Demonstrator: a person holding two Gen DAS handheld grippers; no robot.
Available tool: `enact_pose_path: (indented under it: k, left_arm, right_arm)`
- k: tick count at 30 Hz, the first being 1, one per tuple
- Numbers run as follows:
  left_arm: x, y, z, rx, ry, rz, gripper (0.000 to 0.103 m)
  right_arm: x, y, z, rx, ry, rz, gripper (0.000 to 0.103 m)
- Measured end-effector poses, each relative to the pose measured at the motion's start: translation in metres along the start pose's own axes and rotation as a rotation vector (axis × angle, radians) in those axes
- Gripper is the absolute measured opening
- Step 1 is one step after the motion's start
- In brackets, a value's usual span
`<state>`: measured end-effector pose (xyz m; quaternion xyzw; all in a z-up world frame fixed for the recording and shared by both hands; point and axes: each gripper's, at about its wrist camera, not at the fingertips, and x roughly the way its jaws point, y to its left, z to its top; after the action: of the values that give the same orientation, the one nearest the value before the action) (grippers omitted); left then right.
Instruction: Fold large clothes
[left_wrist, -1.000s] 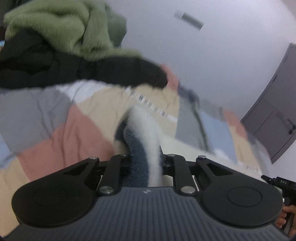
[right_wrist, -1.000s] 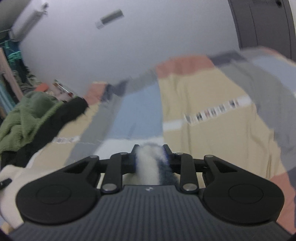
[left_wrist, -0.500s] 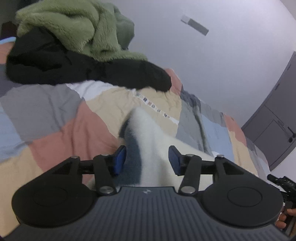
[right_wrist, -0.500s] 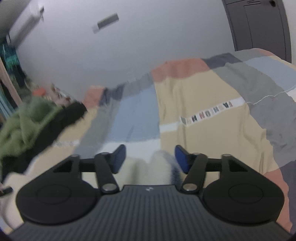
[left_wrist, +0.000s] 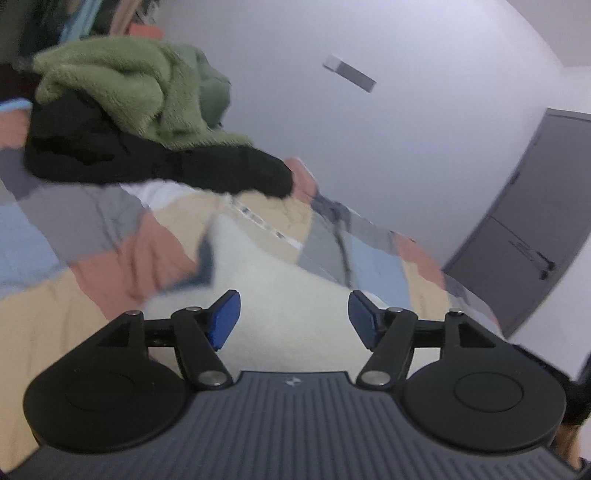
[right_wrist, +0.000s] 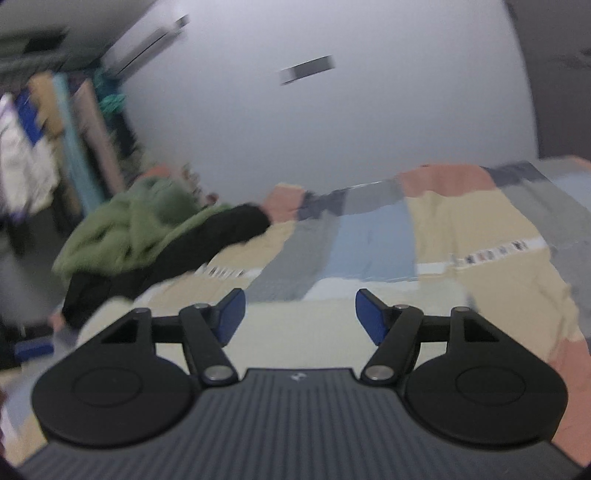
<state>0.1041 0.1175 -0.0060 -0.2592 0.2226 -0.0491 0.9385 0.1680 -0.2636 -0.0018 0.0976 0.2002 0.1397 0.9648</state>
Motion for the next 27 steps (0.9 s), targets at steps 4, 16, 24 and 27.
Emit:
enact_pose_path:
  k: [4,16,24,27]
  left_arm:
    - [0.016,0.001,-0.022,-0.068,0.129,-0.047,0.077]
    - [0.074,0.059,-0.066,-0.580,0.408,-0.099,0.087]
    - [0.096,0.082,-0.077,-0.765,0.336,-0.158,0.087]
    - [0.093,0.084,-0.070,-0.789,0.251,-0.242,0.087]
  right_arm:
    - [0.015,0.023,-0.015,-0.065,0.076,0.044,0.068]
    - [0.048,0.037,-0.041,-0.020,0.215,0.073,0.069]
    - [0.053,0.038,-0.043,-0.015,0.220,0.071,0.069]
    - [0.053,0.038,-0.043,-0.013,0.221,0.070,0.069]
